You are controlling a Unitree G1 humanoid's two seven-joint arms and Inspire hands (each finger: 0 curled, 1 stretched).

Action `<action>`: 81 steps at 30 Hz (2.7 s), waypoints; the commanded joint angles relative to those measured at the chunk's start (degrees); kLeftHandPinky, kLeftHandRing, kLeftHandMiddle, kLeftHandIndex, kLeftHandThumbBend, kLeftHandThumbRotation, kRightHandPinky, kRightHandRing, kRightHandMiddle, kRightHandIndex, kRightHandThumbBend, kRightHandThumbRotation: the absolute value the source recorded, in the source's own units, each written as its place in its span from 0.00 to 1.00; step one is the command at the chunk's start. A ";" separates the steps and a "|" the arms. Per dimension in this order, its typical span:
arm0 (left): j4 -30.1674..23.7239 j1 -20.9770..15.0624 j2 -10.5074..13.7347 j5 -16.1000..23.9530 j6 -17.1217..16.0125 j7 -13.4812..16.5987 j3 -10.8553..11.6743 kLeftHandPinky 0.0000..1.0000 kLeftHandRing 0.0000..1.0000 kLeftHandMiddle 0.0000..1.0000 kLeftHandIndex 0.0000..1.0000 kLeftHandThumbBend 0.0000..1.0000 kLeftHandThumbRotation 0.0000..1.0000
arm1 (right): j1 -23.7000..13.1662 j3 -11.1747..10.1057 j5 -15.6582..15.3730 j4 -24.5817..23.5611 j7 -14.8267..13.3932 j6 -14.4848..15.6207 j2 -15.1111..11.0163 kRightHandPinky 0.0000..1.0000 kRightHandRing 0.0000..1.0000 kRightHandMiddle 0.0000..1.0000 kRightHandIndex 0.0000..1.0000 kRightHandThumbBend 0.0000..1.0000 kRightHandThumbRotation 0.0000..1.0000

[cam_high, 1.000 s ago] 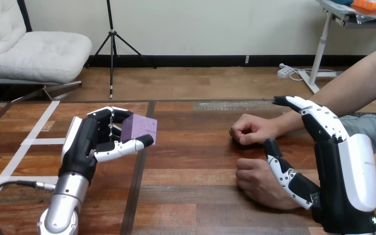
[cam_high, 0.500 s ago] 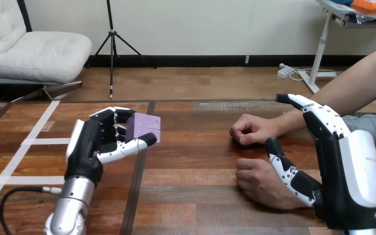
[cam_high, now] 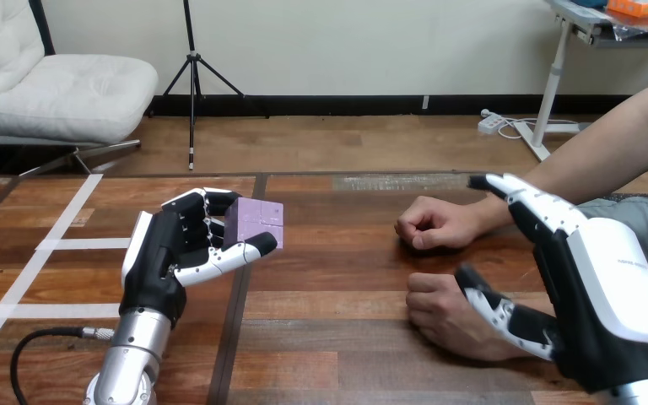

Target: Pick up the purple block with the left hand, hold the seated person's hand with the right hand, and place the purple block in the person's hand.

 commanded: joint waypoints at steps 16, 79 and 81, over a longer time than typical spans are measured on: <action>-2.56 -1.73 0.46 1.38 -3.16 1.33 0.95 0.34 0.40 0.46 0.49 0.86 0.16 | -2.63 -6.09 -1.56 -7.24 13.73 10.03 -9.11 0.83 0.83 0.84 0.82 0.82 0.00; -3.00 -1.42 0.91 1.73 -3.53 0.55 0.92 0.34 0.39 0.46 0.49 0.85 0.14 | -18.23 1.89 -16.61 5.91 32.09 20.68 -23.06 0.79 0.79 0.79 0.77 0.92 0.00; -3.05 -1.41 0.89 1.62 -3.43 0.44 0.96 0.34 0.39 0.46 0.48 0.85 0.14 | -18.62 2.22 -16.70 6.41 32.17 20.60 -23.17 0.79 0.79 0.79 0.77 0.92 0.01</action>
